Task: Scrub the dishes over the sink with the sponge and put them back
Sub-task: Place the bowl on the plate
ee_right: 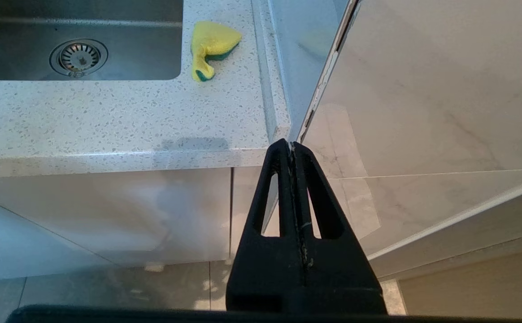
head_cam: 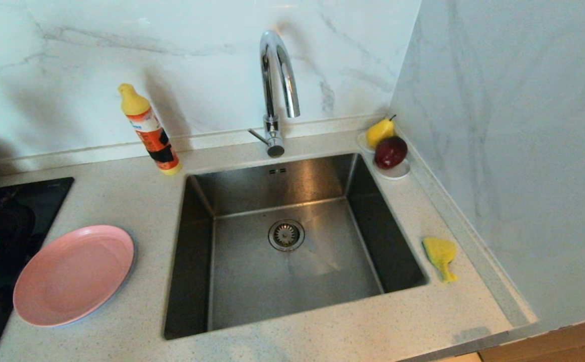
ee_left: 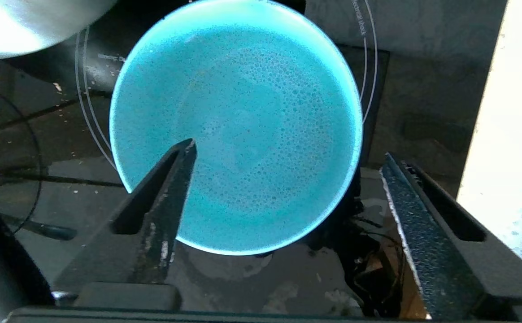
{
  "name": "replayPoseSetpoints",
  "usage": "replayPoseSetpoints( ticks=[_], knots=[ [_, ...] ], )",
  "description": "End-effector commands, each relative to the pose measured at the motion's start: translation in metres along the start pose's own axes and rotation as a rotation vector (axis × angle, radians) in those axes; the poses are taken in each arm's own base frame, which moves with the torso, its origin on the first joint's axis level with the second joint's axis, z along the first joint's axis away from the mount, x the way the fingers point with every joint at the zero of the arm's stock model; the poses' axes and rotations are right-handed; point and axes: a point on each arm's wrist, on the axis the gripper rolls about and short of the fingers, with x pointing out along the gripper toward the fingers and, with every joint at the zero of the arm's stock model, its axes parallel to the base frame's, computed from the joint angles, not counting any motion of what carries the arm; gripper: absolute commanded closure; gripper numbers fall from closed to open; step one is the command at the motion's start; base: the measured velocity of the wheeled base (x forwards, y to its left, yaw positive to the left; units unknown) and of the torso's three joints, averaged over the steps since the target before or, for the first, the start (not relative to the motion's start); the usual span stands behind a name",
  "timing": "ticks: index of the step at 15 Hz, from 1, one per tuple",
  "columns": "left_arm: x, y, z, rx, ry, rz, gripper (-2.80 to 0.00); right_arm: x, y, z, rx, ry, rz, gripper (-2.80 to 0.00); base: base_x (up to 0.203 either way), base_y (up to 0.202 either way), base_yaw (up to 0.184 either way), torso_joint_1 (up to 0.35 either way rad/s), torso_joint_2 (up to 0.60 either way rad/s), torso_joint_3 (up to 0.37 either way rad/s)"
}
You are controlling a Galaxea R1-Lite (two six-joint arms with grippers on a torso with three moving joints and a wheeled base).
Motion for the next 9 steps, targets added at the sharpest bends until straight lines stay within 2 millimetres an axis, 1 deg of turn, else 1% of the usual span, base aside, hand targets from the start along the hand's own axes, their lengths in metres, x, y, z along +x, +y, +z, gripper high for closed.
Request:
replayPoseSetpoints(
  ticks=[1,9],
  knots=[
    [0.007,0.001,-0.005,-0.006,0.015,-0.01,-2.8,0.0,0.0,0.0,-0.001,0.0,0.001,0.0,0.0,0.0,0.0,0.0,0.0,0.0],
    [0.017,0.001,-0.016,-0.037,0.054,-0.032,-2.8,0.0,0.0,0.0,-0.001,0.0,0.001,0.0,0.0,0.0,0.0,0.0,0.0,0.0]
  ],
)
